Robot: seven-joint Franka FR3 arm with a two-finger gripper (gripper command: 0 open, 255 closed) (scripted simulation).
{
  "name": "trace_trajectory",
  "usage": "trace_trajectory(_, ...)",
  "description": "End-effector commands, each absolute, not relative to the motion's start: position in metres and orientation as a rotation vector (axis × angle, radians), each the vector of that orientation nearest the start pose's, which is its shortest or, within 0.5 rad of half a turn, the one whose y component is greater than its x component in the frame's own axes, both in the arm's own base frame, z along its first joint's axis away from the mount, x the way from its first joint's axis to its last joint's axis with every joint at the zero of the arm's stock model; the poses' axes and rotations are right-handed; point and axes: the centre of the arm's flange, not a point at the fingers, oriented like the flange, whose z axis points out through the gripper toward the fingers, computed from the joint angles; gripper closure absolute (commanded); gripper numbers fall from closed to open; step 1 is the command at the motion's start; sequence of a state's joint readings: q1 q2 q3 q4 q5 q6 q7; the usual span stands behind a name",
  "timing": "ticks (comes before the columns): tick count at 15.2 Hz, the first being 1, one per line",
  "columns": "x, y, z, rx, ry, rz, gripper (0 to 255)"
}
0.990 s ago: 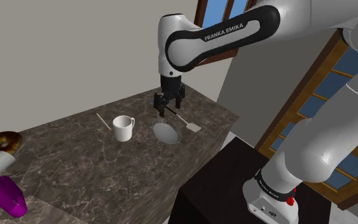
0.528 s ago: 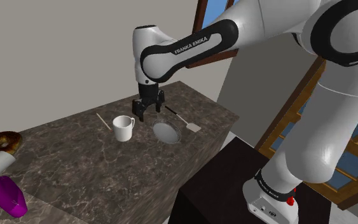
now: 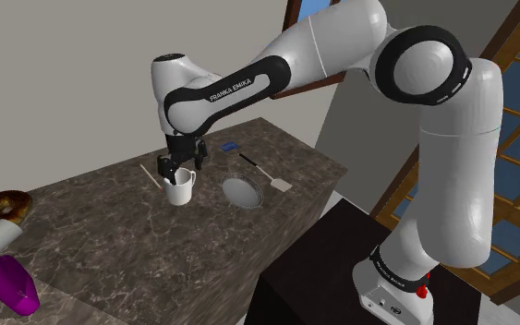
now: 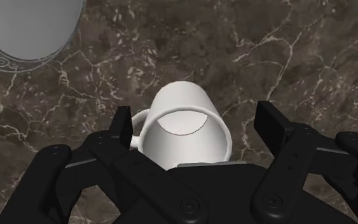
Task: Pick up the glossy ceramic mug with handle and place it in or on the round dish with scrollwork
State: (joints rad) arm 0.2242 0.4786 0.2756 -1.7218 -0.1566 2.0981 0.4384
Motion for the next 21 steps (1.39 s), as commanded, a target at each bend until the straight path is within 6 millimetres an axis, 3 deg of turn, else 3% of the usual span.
trace_trajectory(1, 0.602, 0.307, 0.301, -3.179, -0.207, 0.095, 0)
trace_trajectory(5, 0.631, 0.336, 0.281, -3.184, -0.232, 0.069, 0)
trace_trajectory(13, 0.629, 0.334, 0.241, -3.184, -0.232, 0.069, 0)
trace_trajectory(20, 0.629, 0.334, 0.241, -3.184, -0.232, 0.069, 0)
trace_trajectory(21, 0.629, 0.334, 0.241, -3.184, -0.232, 0.069, 255)
